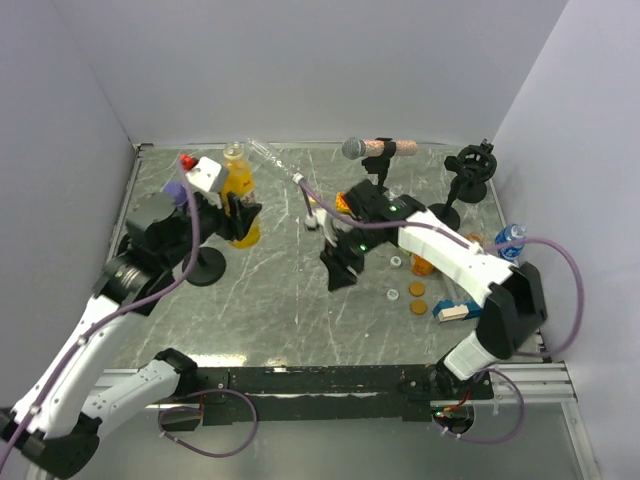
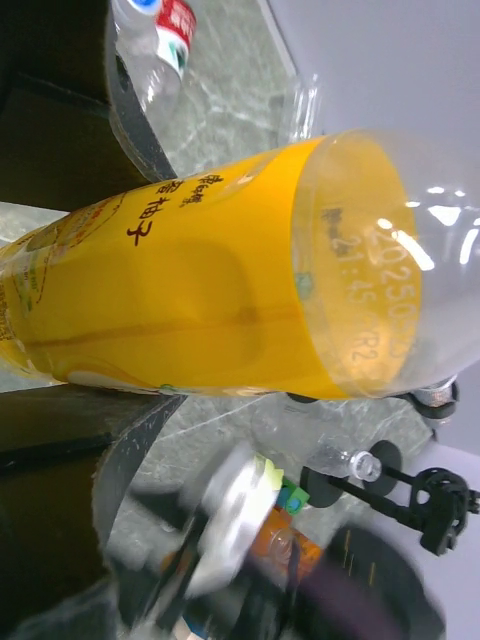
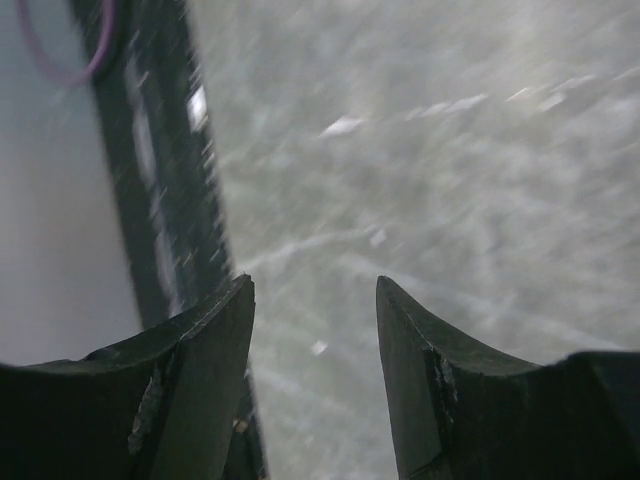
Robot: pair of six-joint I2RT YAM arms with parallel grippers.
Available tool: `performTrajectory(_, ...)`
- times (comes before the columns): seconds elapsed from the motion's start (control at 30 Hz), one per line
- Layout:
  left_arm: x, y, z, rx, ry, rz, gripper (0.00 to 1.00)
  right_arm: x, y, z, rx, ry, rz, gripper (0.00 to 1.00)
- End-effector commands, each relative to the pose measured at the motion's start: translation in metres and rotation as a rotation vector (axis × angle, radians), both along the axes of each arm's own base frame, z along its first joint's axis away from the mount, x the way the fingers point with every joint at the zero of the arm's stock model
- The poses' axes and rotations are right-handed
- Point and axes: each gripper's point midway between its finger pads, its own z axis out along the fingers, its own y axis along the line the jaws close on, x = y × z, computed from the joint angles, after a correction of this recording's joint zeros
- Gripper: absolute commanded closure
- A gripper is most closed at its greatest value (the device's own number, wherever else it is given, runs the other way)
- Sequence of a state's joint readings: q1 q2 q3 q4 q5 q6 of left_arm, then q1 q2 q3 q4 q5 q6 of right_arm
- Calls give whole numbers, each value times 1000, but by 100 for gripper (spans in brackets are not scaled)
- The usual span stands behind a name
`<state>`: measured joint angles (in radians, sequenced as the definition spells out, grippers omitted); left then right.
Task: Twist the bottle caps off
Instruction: Place the bottle without the bottle cap at the center of the board.
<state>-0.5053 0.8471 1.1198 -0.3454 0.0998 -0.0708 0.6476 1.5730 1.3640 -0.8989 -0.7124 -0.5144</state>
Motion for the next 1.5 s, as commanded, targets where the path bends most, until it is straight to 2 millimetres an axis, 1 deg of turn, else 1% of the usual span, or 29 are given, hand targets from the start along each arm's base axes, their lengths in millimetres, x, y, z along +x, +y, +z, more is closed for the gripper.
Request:
performTrajectory(0.0, 19, -22, 36, -101, -135, -55, 96, -55, -27, 29, 107, -61, 168, 41)
performTrajectory(0.03, 23, -27, 31, -98, -132, -69, 95, -59, -32, 33, 121, -74, 170, 40)
performTrajectory(0.1, 32, -36, 28, -109, -152, -87, 96, -60, -40, 41, 155, -96, 139, 39)
performTrajectory(0.17, 42, -44, 20, -116, -161, -103, 96, -55, -48, 52, 206, -105, 92, 39)
performTrajectory(0.23, 53, -51, 9, -114, -166, -106, 96, -48, -59, 68, 280, -106, 42, 39)
performTrajectory(0.3, 66, -58, -10, -109, -161, -103, 96, -37, -73, 82, 328, -126, -25, 39)
performTrajectory(0.37, 78, -61, -22, -116, -166, -88, 96, -32, -83, 93, 372, -149, -70, 39)
performTrajectory(0.43, 92, -67, -35, -119, -175, -75, 96, -29, -92, 97, 402, -171, -108, 39)
performTrajectory(0.47, 101, -70, -43, -119, -170, -66, 96, -27, -96, 97, 411, -182, -127, 38)
performTrajectory(0.5, 108, -73, -45, -130, -184, -62, 96, -24, -99, 97, 419, -189, -147, 38)
performTrajectory(0.53, 116, -78, -55, -130, -175, -64, 96, -23, -102, 96, 433, -192, -162, 38)
performTrajectory(0.6, 131, -88, -66, -149, -179, -69, 96, -20, -108, 96, 473, -183, -190, 38)
performTrajectory(0.63, 140, -93, -78, -154, -162, -69, 96, -16, -113, 94, 479, -180, -214, 38)
performTrajectory(0.67, 147, -98, -82, -165, -163, -70, 96, -14, -117, 94, 480, -182, -229, 38)
performTrajectory(0.77, 170, -110, -104, -181, -149, -51, 96, -15, -120, 94, 500, -179, -239, 38)
performTrajectory(0.8, 178, -117, -117, -175, -132, -44, 96, -16, -120, 93, 501, -178, -235, 38)
performTrajectory(0.83, 186, -121, -125, -171, -130, -31, 96, -11, -126, 92, 501, -182, -266, 38)
performTrajectory(0.93, 204, -132, -145, -174, -118, -5, 96, -11, -128, 90, 504, -181, -276, 38)
performTrajectory(1.0, 214, -141, -152, -182, -120, 0, 96, -11, -129, 90, 509, -180, -276, 37)
performTrajectory(1.03, 219, -143, -152, -188, -126, 13, 96, -11, -129, 90, 511, -177, -278, 37)
performTrajectory(1.1, 228, -152, -160, -179, -122, 21, 96, -11, -129, 91, 512, -177, -280, 37)
performTrajectory(1.13, 233, -157, -158, -181, -128, 23, 96, -11, -129, 90, 510, -179, -280, 37)
performTrajectory(1.23, 246, -165, -169, -172, -120, 31, 95, -10, -129, 91, 512, -177, -280, 37)
performTrajectory(1.27, 249, -168, -168, -172, -125, 29, 95, -11, -129, 91, 513, -178, -278, 37)
performTrajectory(1.37, 262, -175, -181, -161, -109, 30, 95, -10, -130, 90, 512, -176, -280, 37)
performTrajectory(1.47, 270, -181, -188, -150, -97, 31, 94, -10, -130, 90, 513, -175, -278, 37)
